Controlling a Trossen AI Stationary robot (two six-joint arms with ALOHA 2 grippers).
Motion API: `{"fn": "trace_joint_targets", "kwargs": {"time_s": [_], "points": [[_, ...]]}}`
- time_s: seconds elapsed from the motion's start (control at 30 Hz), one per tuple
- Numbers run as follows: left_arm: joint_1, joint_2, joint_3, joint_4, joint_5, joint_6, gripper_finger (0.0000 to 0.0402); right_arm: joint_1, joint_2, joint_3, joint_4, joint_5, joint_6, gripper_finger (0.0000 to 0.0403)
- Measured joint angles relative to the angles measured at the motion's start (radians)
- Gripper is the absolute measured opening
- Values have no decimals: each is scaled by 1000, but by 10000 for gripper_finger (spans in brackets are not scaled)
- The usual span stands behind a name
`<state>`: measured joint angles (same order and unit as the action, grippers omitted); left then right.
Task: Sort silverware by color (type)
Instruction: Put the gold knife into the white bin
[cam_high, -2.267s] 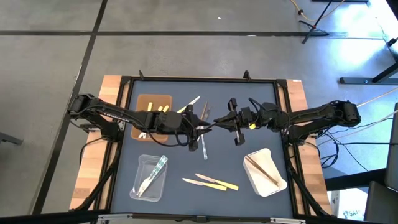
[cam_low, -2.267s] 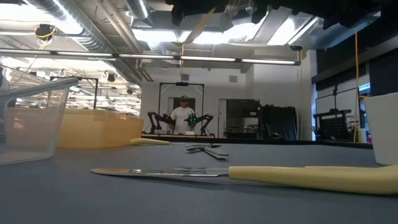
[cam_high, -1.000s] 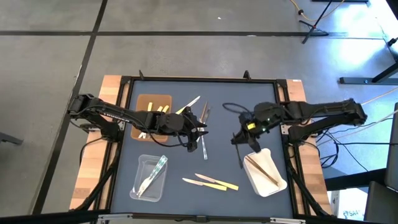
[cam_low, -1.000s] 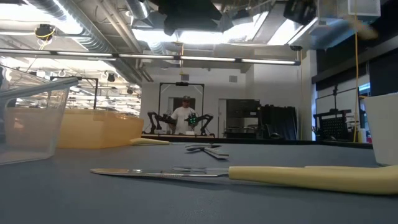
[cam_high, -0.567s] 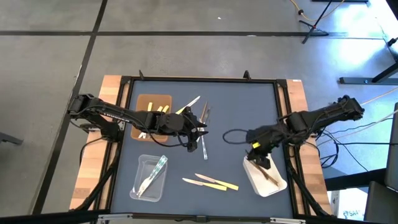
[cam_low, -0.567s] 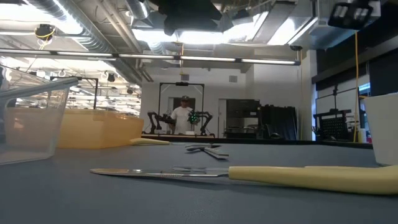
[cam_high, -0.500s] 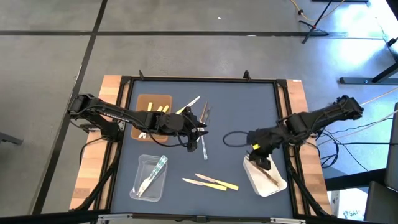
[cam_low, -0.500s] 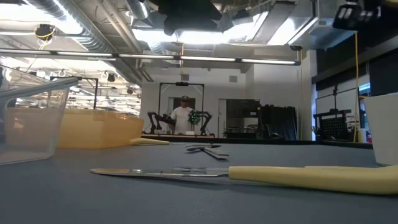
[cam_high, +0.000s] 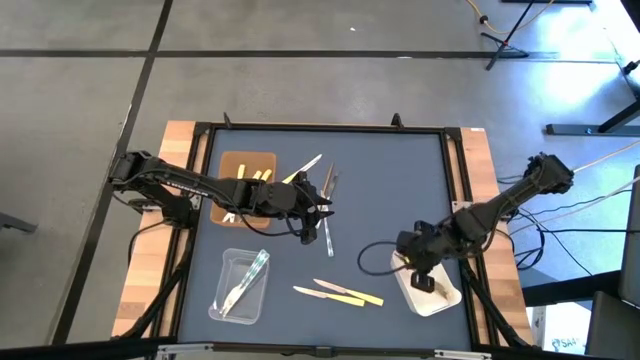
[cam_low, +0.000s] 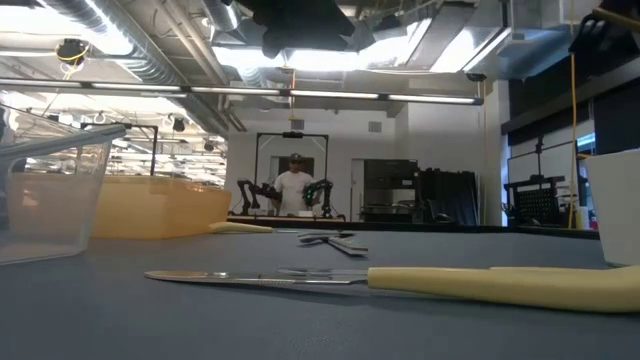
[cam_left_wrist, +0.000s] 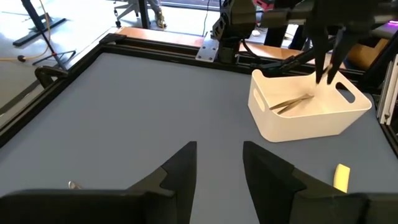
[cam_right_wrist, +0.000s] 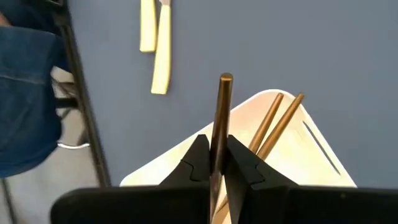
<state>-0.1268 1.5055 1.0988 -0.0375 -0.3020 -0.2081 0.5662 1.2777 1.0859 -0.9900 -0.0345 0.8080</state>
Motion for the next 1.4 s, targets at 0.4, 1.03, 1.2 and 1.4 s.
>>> {"fn": "trace_joint_targets", "kwargs": {"time_s": [0.4,1.03,1.2,1.4], "points": [[0,0,0,0,0,0,125,5,108,0,-8,0,0,9],[0,0,0,0,0,0,125,3,146,-105,55,10,4,9],[0,0,0,0,0,-1,125,2,145,-148,116,-7,5,9],[0,0,0,0,0,-1,125,3,145,-165,121,43,6,9]]}}
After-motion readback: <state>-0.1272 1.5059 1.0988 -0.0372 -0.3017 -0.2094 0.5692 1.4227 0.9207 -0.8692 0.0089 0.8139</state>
